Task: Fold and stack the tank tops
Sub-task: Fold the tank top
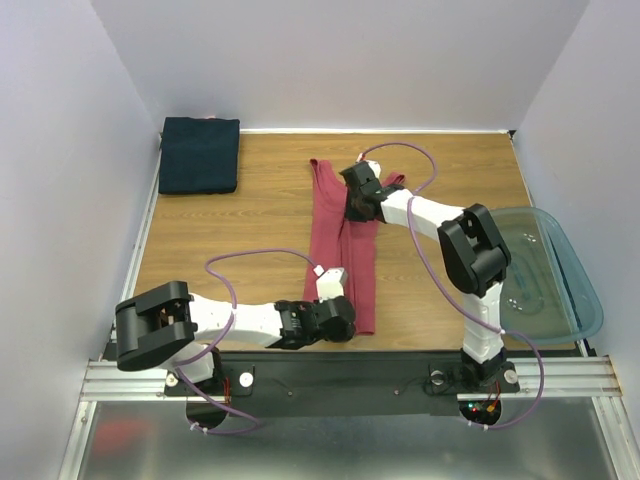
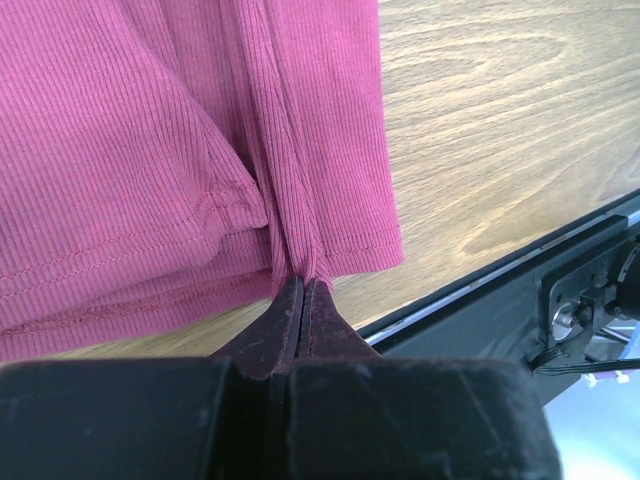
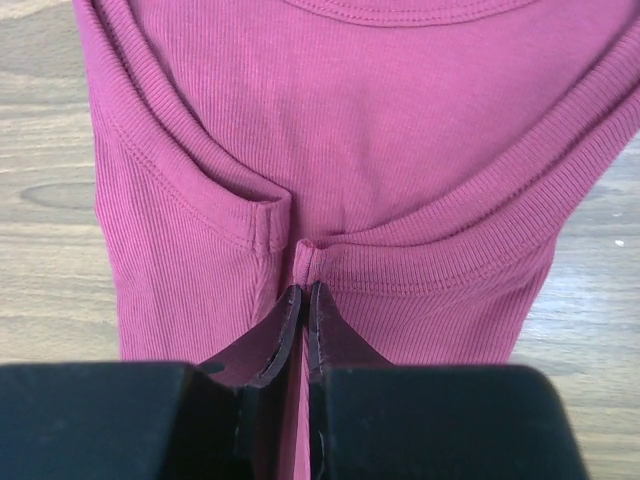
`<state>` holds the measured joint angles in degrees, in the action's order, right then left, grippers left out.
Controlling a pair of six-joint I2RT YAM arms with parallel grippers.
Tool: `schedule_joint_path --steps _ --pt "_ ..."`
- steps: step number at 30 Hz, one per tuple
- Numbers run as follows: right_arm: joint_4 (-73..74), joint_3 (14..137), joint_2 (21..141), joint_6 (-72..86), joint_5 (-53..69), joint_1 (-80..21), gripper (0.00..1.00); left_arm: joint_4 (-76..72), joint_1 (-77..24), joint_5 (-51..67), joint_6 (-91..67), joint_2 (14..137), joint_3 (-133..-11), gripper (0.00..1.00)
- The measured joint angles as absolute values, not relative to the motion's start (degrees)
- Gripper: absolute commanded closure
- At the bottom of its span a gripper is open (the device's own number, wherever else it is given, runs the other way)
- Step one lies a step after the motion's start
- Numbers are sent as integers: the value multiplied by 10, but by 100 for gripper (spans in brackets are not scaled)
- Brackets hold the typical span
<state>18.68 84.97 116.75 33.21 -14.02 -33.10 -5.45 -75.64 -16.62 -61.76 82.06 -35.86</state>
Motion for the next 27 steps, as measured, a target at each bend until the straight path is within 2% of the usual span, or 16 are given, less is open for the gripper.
schedule_joint_path --steps 4,7,8,9,11,16,19,23,27 --pt "189 862 1188 332 -148 -339 99 -60 -756 -165 -623 817 -352 100" --pt "192 863 1199 332 -155 -342 90 -61 -756 -163 -626 813 -349 100" --pt "191 863 1200 332 -159 -343 80 -61 -756 -163 -626 812 -348 100" --pt "191 863 1200 331 -161 -343 75 -61 -756 -161 -627 808 -347 100" --pt "191 863 1200 327 -168 -344 69 -58 -756 -161 -627 799 -347 93" --pt "191 863 1200 323 -176 -346 62 -46 -756 -162 -627 767 -347 89" --pt "191 863 1200 317 -175 -346 53 -29 -756 -167 -627 748 -347 87" --pt "193 870 1196 309 -172 -346 47 0 -756 -171 -627 723 -347 85" --pt "193 877 1186 302 -166 -346 46 22 -756 -171 -627 705 -347 85"
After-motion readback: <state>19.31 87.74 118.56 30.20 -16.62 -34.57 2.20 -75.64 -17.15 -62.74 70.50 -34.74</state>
